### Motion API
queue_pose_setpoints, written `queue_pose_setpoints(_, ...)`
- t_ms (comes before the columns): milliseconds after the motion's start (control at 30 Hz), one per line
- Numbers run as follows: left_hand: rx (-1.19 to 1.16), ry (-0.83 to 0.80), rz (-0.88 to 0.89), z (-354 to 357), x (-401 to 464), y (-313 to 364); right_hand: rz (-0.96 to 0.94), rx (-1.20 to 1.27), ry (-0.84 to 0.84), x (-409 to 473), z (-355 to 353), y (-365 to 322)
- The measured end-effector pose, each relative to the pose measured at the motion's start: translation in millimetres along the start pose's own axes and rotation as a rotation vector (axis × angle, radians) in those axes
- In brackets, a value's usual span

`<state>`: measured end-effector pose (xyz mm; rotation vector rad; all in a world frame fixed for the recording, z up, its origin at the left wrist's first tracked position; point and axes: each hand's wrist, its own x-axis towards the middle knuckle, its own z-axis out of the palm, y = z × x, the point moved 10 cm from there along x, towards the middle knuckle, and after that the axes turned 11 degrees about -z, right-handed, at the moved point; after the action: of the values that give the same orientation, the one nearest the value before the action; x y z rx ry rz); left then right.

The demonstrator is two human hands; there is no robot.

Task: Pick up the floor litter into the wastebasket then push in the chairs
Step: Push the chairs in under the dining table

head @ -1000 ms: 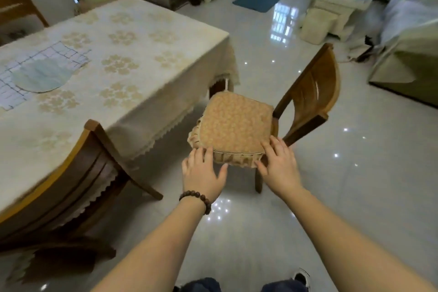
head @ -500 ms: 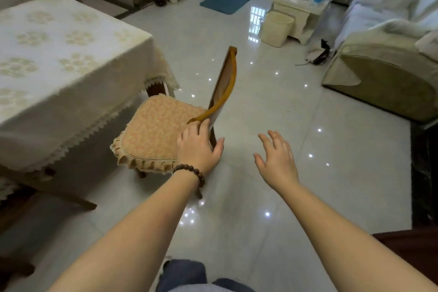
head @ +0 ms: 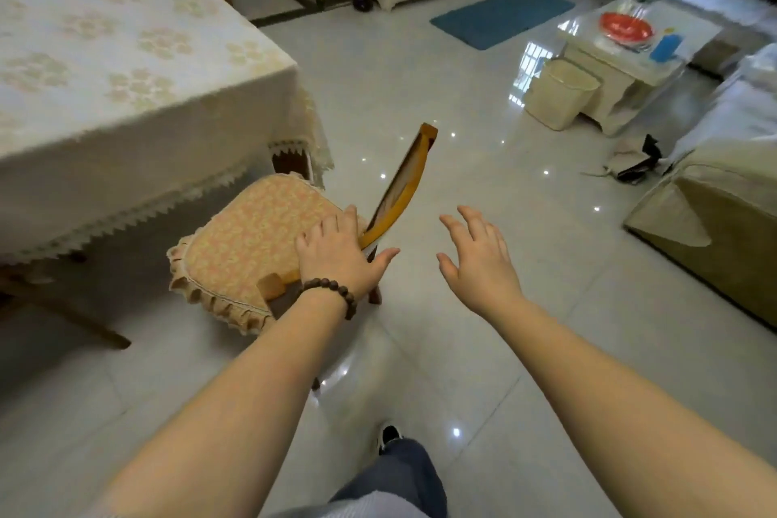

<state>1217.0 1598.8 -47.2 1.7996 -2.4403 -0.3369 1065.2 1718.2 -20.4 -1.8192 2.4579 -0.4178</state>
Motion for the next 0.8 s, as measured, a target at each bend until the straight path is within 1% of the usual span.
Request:
queue_pose_setpoints(133, 0.070, -0.089, -0.134, 17, 16, -4, -0.174, -0.048, -0.081, 56, 3, 15)
queue_pose_setpoints(233, 0.156, -0.140, -0.172, 21, 18, -5, -0.324, -0.091, -0.176, 89, 12, 14)
queue_pose_setpoints(300, 0.173, -0.167, -0.204, 22, 19, -6, -0.458, -0.150, -0.245, 106, 22, 7)
queue_pose_setpoints(500, 0.249, -0.135, -0.278, 22, 21, -8, -0.853, -0.316, -0.366, 155, 46, -15)
queue_pose_setpoints(633, 0.270, -0.143, -0.408, 24, 20, -13, -1.132, -0.416, -0.403, 171, 63, -30)
queue_pose_setpoints(700, 0.285, -0.154, -0.471, 23, 19, -14, -1.227, -0.424, -0.429, 174, 72, -31)
queue_pose_setpoints(800, 0.347, -0.169, -0.513, 23, 19, -14, -1.321, -0.391, -0.434, 179, 80, -27)
